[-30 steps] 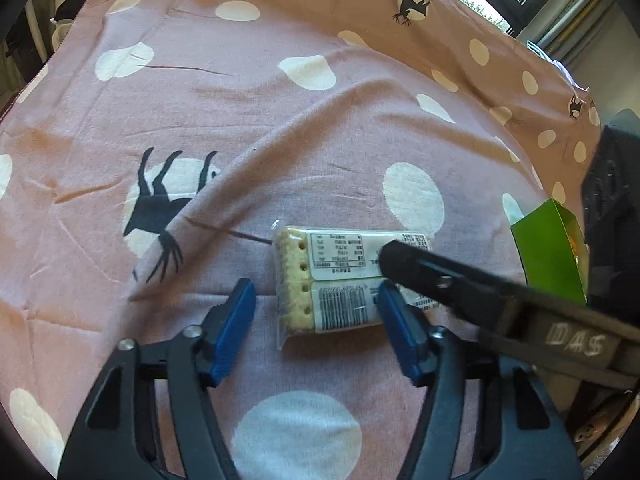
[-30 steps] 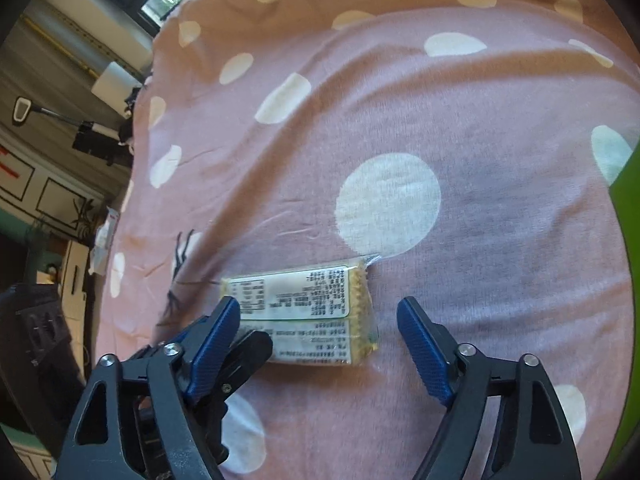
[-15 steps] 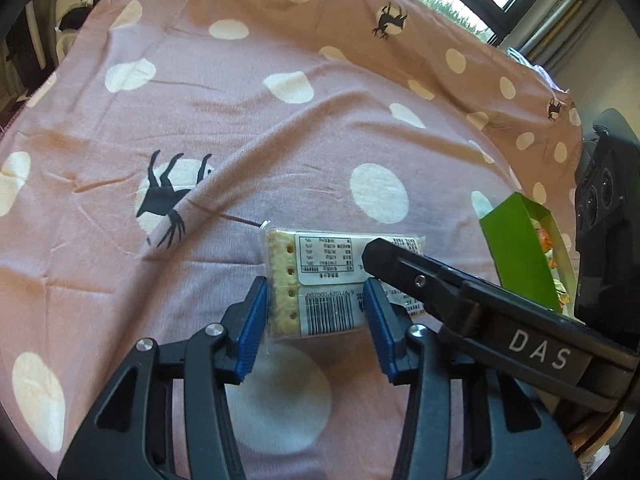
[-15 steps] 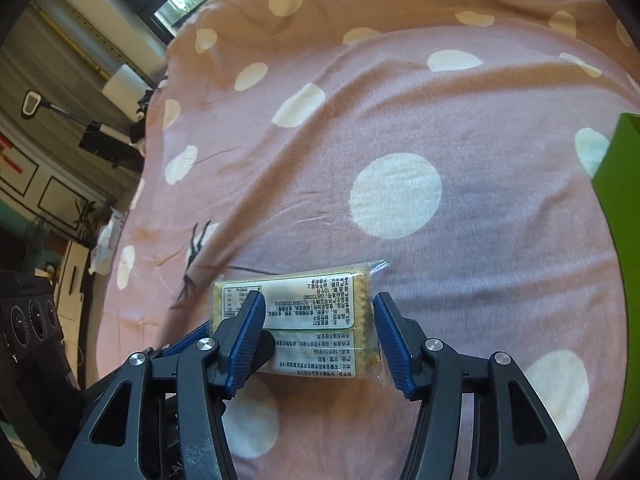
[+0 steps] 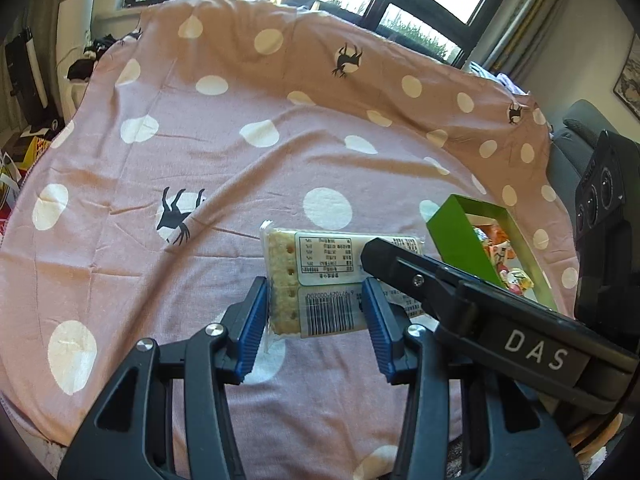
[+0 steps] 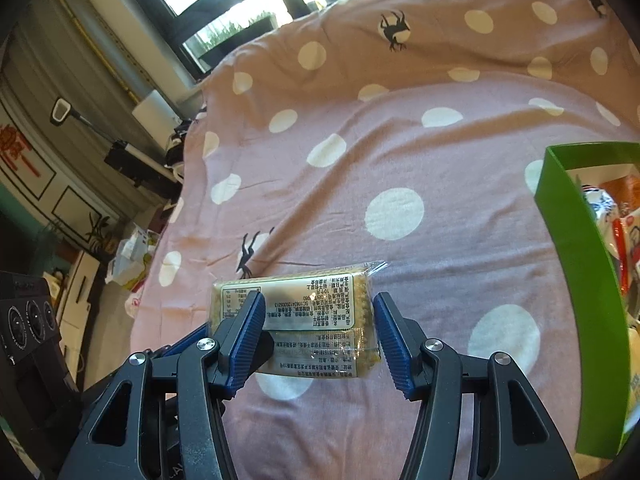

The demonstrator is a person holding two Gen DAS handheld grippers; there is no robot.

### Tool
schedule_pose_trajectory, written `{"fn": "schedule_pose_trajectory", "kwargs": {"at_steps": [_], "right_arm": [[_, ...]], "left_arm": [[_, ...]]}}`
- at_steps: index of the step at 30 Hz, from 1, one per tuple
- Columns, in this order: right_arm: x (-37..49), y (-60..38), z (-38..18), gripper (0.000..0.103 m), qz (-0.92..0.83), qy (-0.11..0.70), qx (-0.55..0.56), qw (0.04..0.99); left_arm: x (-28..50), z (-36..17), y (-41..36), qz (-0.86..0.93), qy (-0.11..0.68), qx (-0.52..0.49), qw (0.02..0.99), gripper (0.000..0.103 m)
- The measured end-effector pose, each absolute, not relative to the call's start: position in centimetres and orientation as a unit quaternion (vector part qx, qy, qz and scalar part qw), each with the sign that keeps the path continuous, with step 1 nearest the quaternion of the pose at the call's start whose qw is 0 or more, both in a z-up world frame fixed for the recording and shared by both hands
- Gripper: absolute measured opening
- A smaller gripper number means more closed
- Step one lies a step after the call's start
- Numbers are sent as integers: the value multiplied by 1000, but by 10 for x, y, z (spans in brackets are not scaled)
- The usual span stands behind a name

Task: Organize snacks
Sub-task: 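Carry the cracker packet over the green box and lower it inside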

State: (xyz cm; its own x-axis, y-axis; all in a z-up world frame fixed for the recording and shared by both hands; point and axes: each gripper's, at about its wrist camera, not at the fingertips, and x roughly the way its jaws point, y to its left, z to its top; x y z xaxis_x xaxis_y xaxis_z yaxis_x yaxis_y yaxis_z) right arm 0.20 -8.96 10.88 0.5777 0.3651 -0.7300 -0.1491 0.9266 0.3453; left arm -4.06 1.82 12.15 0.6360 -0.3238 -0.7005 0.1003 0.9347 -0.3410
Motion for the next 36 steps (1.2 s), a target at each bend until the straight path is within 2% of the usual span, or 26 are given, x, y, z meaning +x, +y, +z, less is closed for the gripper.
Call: {"fn": "schedule_pose_trajectory", "kwargs": {"at_steps": [15,36], "right_arm": [[-54,-126,155,59,109,371,135,912],[-86,-228,183,59,18,315,179,932]], "left_arm": [[-71,162,-22,-179,365,-106,907,46],[-56,184,-123,-284,344,-47,894,46]]}}
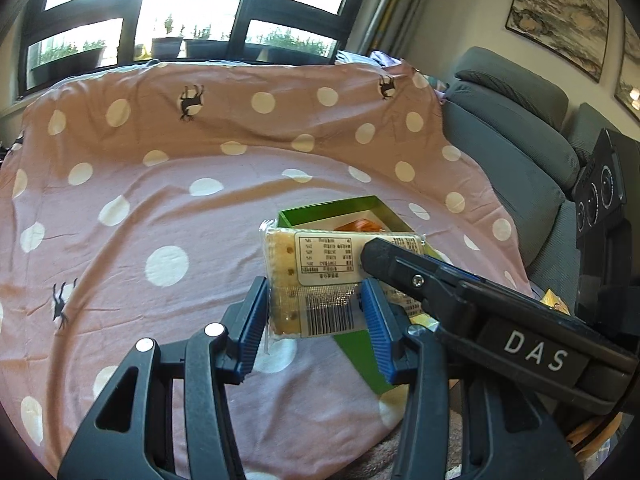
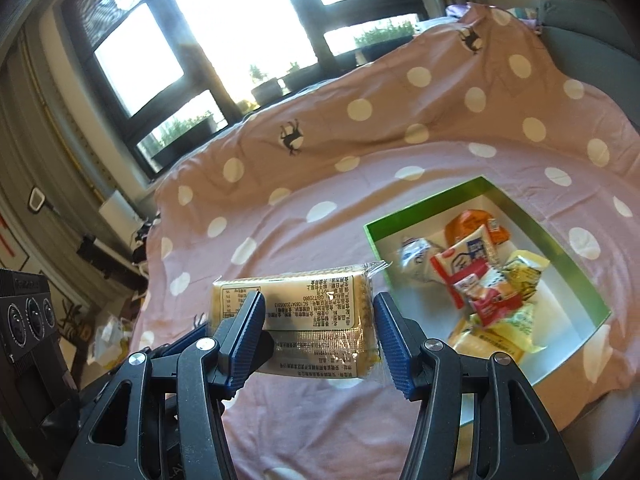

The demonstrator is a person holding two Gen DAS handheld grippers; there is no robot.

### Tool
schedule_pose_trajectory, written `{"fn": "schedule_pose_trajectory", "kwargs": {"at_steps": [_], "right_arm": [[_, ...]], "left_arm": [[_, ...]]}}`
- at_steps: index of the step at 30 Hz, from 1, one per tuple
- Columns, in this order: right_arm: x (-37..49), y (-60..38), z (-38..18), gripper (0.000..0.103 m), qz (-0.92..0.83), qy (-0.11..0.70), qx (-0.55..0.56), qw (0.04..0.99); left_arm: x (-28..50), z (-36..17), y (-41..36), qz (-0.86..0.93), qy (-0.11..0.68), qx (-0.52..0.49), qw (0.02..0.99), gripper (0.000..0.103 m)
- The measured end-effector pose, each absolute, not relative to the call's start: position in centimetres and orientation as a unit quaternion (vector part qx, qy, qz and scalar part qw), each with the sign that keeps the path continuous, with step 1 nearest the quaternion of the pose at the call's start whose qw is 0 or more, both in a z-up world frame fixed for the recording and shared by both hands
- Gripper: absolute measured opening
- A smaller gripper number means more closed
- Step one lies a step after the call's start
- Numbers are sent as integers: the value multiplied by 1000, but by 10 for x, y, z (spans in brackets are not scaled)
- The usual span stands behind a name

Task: Organize snacks
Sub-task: 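Carry the cracker packet over the green box and lower it inside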

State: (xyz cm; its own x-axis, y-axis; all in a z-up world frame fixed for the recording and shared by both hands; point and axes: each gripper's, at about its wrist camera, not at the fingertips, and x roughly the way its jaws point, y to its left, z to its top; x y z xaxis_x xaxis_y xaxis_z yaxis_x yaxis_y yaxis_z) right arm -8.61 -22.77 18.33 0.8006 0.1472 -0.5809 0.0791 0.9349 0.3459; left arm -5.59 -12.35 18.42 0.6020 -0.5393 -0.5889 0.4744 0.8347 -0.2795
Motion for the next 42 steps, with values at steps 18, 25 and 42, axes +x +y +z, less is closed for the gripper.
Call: {"fn": "schedule_pose_trajectory", "kwargs": {"at_steps": [18,25,42], "right_arm": [[-74,-320,169,59,-52,318,227,919],[-66,-344,150,59,-75,334,244,907],[-55,-380,111,59,-107,377,277,877]], "left_arm": [[-16,165,-212,-345,378,-10,859,46],[-3,145,-237,-359,404,-2,841,46],[15,108,-273,-372,456,13,808,46]]}}
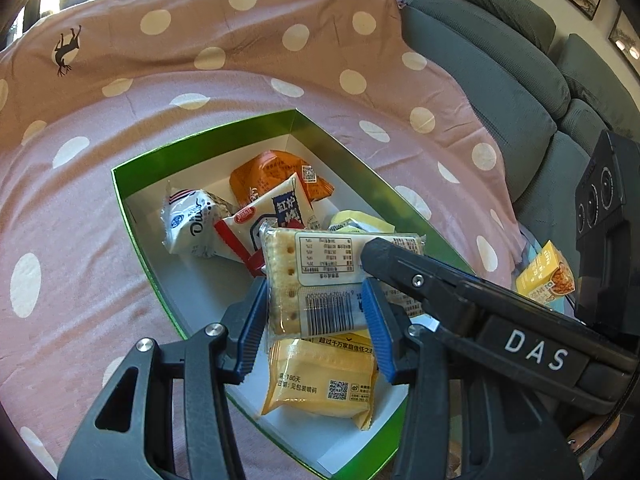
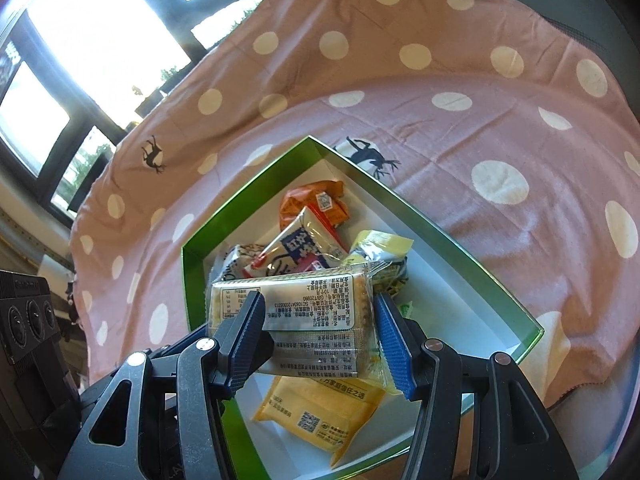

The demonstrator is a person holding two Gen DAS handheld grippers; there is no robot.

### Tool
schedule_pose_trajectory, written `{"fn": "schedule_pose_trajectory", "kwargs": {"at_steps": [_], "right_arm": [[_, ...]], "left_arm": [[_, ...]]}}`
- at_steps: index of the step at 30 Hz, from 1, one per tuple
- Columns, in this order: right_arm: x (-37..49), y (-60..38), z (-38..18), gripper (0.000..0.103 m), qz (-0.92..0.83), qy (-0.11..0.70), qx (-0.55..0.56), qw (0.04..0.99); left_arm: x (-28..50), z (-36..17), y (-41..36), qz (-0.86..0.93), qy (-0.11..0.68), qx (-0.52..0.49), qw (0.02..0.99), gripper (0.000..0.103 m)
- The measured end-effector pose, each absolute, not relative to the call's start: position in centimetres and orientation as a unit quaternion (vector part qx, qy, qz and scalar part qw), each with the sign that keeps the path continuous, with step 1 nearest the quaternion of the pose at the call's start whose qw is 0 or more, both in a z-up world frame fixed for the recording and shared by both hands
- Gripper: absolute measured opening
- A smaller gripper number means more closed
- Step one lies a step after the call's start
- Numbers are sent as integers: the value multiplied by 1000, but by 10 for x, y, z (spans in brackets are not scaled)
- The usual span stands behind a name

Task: Organize snacks
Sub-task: 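Carry the cracker packet over the green box and lower it inside, then open the right gripper to release the cracker packet in the box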

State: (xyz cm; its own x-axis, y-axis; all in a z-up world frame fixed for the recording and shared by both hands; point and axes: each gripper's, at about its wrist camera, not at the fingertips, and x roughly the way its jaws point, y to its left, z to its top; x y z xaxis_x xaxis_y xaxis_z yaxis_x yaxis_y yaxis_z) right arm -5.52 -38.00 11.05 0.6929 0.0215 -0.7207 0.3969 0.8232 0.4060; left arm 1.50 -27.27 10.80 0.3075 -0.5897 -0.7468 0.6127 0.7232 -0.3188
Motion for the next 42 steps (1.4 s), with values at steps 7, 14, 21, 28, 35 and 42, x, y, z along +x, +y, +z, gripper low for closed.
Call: {"fn": "schedule_pose_trajectory", "kwargs": {"at_steps": [7,14,21,28,35,42], "right_arm": [[-55,-385,104,59,-113,384,285,871],[-52,-388,97,59,-115,394,292,864],[-51,-388,95,59,-119,397,290,862],[-49,-389,93,59,-121,399,289,862],[-48,-388,92,59,-125,403,283,861],[-47,-388,92,59,-126,404,283,861]], "left_arm": [[17,102,-279,-373,466,15,802,46],[19,96,-283,-370,477,19,797,46],[21,93,-283,-371,484,20,793,46],[23,91,-284,-368,489,20,791,46],[26,87,-283,-369,495,16,786,46],[26,87,-283,-369,495,16,786,46]]}}
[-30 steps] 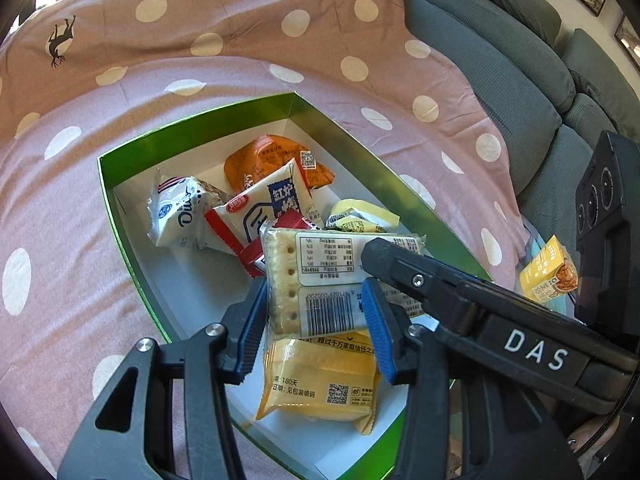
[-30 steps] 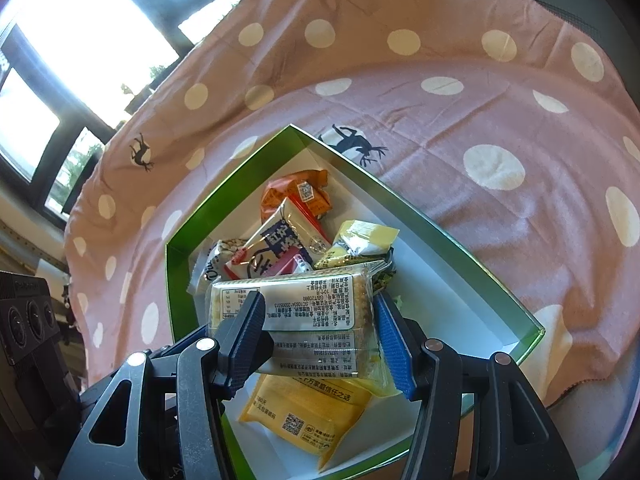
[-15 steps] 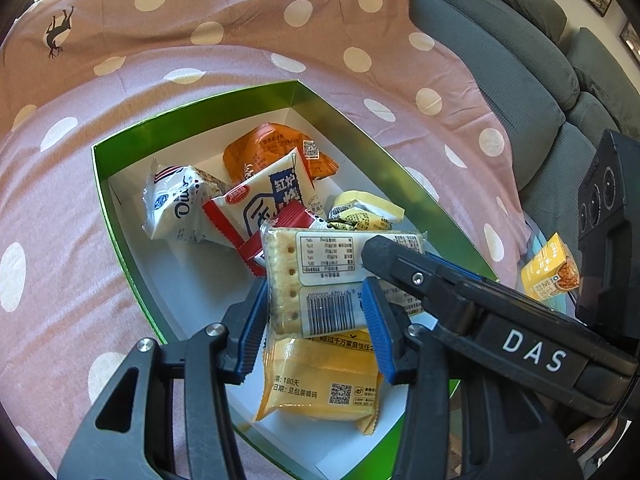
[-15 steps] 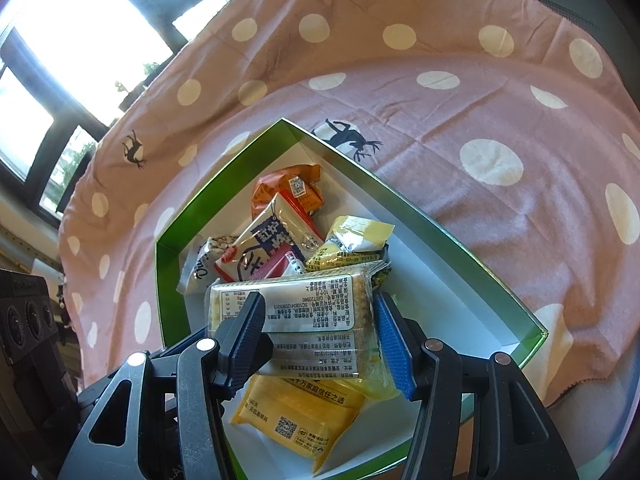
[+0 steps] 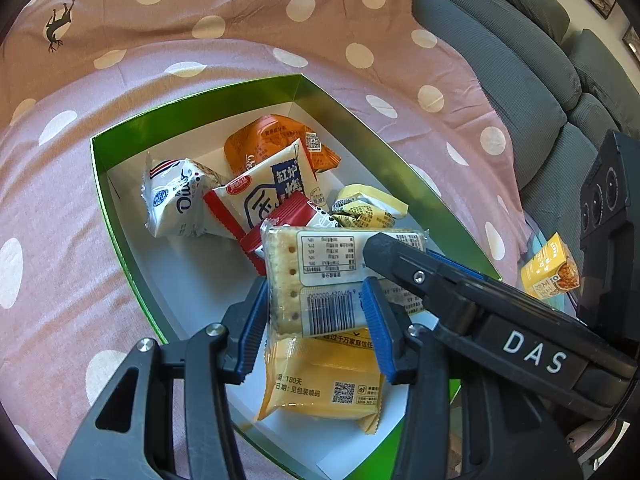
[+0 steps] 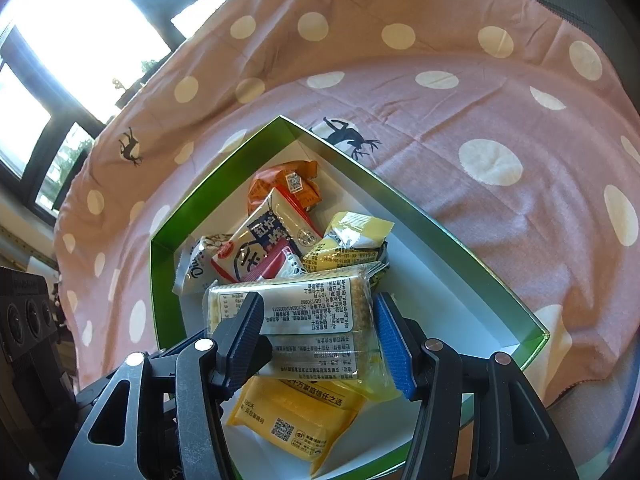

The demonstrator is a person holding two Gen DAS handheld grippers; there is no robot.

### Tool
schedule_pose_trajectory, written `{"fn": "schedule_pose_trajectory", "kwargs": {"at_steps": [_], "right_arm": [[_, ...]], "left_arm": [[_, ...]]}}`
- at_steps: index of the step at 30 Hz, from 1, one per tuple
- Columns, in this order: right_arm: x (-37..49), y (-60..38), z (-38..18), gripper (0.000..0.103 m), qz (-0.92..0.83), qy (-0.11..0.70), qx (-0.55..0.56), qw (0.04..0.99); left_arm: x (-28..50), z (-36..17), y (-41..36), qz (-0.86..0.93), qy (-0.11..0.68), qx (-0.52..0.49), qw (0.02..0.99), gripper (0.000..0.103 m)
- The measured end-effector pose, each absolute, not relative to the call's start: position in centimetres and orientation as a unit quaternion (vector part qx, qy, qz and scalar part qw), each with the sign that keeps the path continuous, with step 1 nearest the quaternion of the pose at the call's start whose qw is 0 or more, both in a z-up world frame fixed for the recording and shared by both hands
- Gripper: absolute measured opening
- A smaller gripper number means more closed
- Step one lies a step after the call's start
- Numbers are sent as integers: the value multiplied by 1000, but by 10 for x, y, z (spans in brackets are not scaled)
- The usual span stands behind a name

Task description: Organize snacks

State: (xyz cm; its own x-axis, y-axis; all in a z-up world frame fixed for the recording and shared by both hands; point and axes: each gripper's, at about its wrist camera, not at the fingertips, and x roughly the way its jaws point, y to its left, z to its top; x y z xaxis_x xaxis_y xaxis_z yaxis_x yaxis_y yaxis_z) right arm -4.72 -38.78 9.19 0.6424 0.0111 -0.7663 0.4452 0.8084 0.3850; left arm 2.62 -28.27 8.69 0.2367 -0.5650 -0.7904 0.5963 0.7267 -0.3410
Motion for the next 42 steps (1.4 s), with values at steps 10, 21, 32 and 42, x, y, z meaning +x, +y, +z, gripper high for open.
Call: {"fn": "schedule_pose_trajectory", "kwargs": {"at_steps": [10,21,32,42], "right_arm": [[-47,-389,90,59,-129,406,280,860],[-53,-384,96,72,-138,393,267,869],[-71,-368,126,79,-117,349,254,894],[-86,-339,152,90,-123,321,219,913]], "left_arm": [[26,85,-279,-364,494,13,789,49],[22,96,-267,-342,489,23,803,61],[2,130,-246,-321,441,41,837,85],[-23,157,-216,-295,406,46,864,99]]}}
